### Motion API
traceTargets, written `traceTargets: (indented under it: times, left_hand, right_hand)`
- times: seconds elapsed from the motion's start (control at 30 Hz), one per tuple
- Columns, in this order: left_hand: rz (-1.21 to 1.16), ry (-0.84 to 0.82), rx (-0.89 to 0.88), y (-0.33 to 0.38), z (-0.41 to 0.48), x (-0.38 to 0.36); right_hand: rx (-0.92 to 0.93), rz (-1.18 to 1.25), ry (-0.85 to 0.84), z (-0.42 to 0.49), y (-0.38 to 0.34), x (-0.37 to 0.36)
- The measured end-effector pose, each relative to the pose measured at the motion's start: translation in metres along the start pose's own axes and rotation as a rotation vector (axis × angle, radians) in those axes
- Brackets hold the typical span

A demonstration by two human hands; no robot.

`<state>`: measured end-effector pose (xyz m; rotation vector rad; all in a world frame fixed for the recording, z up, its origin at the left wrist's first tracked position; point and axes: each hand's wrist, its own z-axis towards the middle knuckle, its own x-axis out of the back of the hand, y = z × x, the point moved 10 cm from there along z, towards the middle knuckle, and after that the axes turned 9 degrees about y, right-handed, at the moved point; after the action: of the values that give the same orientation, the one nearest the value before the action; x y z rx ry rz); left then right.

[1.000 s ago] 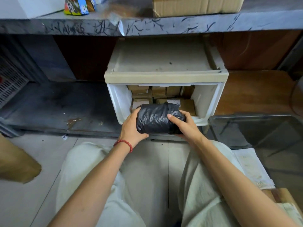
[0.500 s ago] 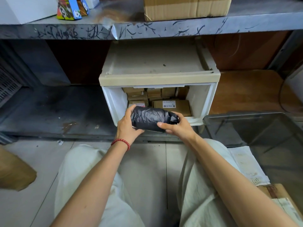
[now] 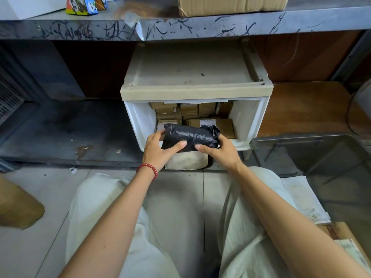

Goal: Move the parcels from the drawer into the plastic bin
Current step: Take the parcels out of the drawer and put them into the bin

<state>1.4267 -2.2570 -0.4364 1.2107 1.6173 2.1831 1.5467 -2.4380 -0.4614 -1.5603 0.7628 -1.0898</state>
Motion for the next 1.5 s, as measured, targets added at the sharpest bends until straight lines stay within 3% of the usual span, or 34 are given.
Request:
traceTargets:
  times: [0.13, 0.4, 0.63, 0.83, 1.17, 1.5]
  left_hand:
    - [-0.16, -0.025, 0.101, -0.003, -0.002, -0.003]
    - [-0.163, -0.015, 0.14, -0.006, -0.003, -0.011]
    - [-0.001, 0.02, 0.033, 0.013, 0.001, -0.016]
    - [-0.046, 0.069, -0.084, 0.074, 0.003, -0.042]
    - [0.023, -0.234, -0.337, 0.189, -0.04, -0.181]
    - [0.165, -0.506, -0.469, 0.217, -0.109, -0.328]
  right_hand:
    - [-0.034, 0.037, 0.02, -0.001, 0.001, 0.0]
    - [-0.071, 0.143, -0.016, -0.003, 0.002, -0.01]
    - [-0.012, 0.094, 0.135, -0.003, -0.007, 0.008]
    - [0.07, 0.075, 0.284, -0.001, -0.033, 0.072]
    - [-0.039, 0.212, 0.591, -0.036, 0.019, 0.231]
    - [-0.171, 0.235, 0.827, -0.089, 0.123, 0.337]
